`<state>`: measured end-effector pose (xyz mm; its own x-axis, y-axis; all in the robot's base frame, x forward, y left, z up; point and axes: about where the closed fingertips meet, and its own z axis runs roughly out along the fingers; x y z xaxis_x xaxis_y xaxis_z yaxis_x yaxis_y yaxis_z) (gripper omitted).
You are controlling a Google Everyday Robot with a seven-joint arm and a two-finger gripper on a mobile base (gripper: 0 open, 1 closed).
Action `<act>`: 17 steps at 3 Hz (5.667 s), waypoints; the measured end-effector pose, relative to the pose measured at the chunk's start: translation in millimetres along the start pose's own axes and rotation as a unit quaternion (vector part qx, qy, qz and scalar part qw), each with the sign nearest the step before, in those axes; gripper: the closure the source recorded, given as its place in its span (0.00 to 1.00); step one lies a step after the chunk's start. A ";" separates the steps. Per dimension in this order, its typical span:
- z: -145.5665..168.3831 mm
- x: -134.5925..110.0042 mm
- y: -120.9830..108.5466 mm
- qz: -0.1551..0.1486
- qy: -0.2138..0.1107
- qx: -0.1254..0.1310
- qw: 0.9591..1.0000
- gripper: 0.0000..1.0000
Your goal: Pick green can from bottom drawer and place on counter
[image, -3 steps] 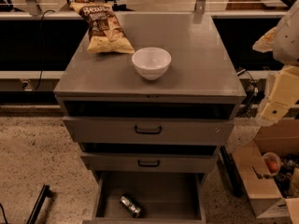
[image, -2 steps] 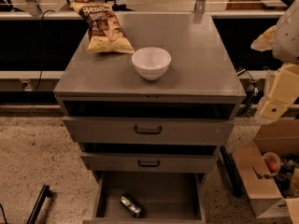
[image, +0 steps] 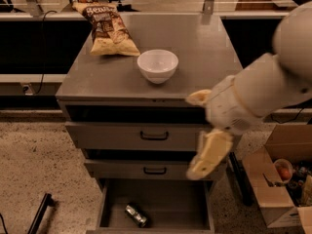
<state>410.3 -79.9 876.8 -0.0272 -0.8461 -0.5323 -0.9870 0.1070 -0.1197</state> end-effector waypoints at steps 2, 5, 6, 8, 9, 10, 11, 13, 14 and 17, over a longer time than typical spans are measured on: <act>32.8 -26.4 4.2 -0.049 -0.022 -0.041 0.998 0.00; 261.9 23.9 53.4 -0.007 -0.284 -0.094 0.954 0.00; 291.8 36.5 44.0 0.022 -0.297 -0.077 0.952 0.00; 340.6 81.6 55.0 0.071 -0.250 -0.073 0.963 0.00; 396.7 126.3 64.7 0.111 -0.210 -0.049 0.970 0.00; 411.3 141.4 47.5 0.128 -0.194 -0.007 0.973 0.00; 411.4 141.5 47.2 0.128 -0.194 -0.007 0.973 0.00; 481.1 183.4 21.0 0.156 -0.130 0.030 0.979 0.00; 521.0 217.4 13.8 0.172 -0.113 0.049 0.977 0.02; 562.5 230.9 13.0 0.163 -0.130 0.048 0.977 0.00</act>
Offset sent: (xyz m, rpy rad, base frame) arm 0.0218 0.0499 -0.0457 0.0566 0.0926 0.2347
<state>480.2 19.9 280.9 -0.2842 -0.5989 -0.7487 -0.9132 0.4070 0.0210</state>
